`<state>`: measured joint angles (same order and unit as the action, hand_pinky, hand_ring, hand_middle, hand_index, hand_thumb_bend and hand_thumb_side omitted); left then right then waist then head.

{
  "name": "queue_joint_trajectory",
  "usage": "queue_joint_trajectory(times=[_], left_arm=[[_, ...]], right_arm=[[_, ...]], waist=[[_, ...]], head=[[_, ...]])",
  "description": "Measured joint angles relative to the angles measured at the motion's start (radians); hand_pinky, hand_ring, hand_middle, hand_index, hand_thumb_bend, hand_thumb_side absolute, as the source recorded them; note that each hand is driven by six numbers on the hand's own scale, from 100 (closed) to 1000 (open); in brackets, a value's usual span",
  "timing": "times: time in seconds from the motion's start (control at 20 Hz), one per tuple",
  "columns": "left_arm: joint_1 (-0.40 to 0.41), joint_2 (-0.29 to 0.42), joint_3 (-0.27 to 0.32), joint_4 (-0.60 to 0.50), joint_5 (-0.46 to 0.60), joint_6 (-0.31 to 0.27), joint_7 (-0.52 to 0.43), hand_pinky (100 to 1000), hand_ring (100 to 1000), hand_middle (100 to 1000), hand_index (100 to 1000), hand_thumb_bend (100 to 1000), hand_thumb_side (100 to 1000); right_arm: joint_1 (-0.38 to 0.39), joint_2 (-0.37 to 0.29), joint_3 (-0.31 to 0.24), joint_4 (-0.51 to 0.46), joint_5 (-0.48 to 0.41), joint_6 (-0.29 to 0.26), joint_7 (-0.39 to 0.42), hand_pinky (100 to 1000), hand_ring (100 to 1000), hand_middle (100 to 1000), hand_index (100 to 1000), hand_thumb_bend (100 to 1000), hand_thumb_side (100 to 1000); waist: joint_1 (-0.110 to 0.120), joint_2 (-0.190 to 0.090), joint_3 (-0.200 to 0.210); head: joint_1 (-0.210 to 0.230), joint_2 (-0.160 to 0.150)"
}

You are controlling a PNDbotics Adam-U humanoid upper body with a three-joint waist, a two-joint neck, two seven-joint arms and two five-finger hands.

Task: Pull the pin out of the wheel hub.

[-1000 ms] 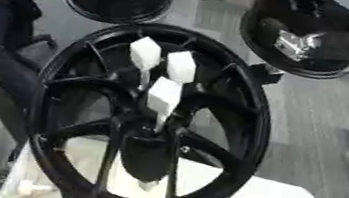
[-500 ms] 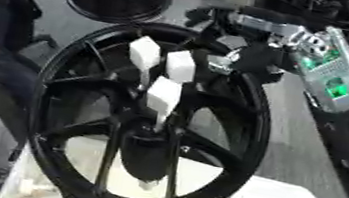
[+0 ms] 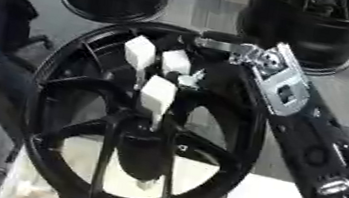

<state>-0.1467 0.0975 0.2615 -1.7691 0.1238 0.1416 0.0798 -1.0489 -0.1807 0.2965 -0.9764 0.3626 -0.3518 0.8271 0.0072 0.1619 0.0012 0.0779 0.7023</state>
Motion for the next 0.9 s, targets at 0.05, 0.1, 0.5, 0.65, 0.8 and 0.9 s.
queue_joint_trajectory(times=[0.05, 0.1, 0.5, 0.65, 0.8, 0.9], left_arm=[[0.0, 0.0, 0.0, 0.0, 0.0, 0.0, 0.0, 614, 619, 687, 761, 673, 647], [0.0, 0.0, 0.0, 0.0, 0.0, 0.0, 0.0, 614, 619, 686, 761, 674, 647], [0.0, 0.0, 0.0, 0.0, 0.0, 0.0, 0.0, 614, 618, 685, 761, 677, 645], [0.0, 0.0, 0.0, 0.0, 0.0, 0.0, 0.0, 614, 617, 685, 760, 678, 645], [0.0, 0.0, 0.0, 0.0, 0.0, 0.0, 0.0, 614, 617, 685, 761, 679, 645], [0.0, 0.0, 0.0, 0.0, 0.0, 0.0, 0.0, 614, 616, 684, 761, 679, 645]], right_arm=[[0.0, 0.004, -0.001, 0.005, 0.008, -0.001, -0.001, 874, 836, 905, 1000, 250, 478], [0.0, 0.007, -0.002, 0.008, 0.015, -0.002, -0.002, 873, 834, 900, 998, 247, 473], [-0.008, 0.012, -0.024, 0.033, 0.052, -0.02, -0.021, 862, 797, 737, 869, 204, 441], [-0.011, 0.016, -0.031, 0.041, 0.056, -0.027, -0.031, 858, 781, 686, 832, 191, 442], [-0.011, 0.018, -0.034, 0.044, 0.057, -0.03, -0.038, 855, 770, 658, 822, 180, 443], [-0.012, 0.018, -0.037, 0.048, 0.057, -0.031, -0.041, 846, 748, 598, 798, 164, 448]], waist=[[0.0, 0.0, 0.0], [0.0, 0.0, 0.001], [-0.003, 0.0, 0.005], [-0.003, 0.0, 0.005], [-0.003, 0.0, 0.005], [-0.003, 0.0, 0.004]], head=[[-0.001, 0.0], [-0.002, 0.0], [-0.01, 0.0], [-0.011, 0.0], [-0.015, 0.0], [-0.016, 0.0]])
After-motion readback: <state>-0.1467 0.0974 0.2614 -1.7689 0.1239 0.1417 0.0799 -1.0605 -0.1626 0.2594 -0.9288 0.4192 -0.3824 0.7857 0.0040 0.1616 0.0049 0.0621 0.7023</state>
